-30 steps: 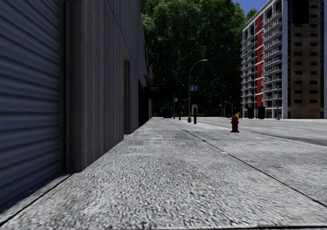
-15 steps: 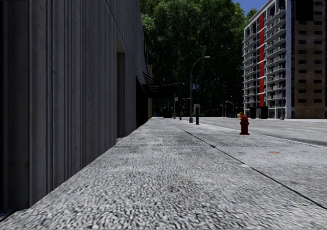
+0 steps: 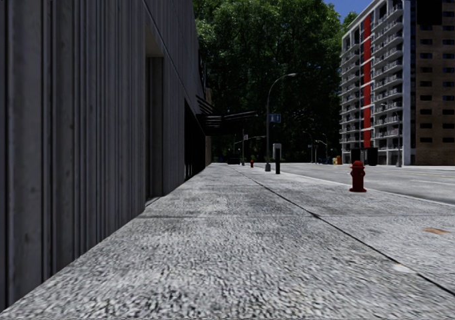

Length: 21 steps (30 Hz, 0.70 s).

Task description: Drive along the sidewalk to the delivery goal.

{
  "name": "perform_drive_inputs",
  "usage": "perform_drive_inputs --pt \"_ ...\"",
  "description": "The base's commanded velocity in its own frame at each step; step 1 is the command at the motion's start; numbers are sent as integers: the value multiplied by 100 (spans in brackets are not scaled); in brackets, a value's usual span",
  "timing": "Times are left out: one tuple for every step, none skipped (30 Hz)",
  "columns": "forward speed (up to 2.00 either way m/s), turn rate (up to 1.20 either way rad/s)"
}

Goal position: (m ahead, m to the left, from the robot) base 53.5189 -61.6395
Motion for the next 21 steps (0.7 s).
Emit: perform_drive_inputs --pt "200 0" --pt "200 0" --pt "200 0" --pt "200 0" --pt "200 0" --pt "200 0" --pt "200 0" --pt "200 0" --pt "200 0" --pt "200 0" --pt "200 0" --pt "200 0" --pt "200 0" --pt "200 0" --pt "200 0" --pt "200 0" --pt "200 0" --pt "200 0" --pt "200 0" --pt "200 0" --pt "200 0"
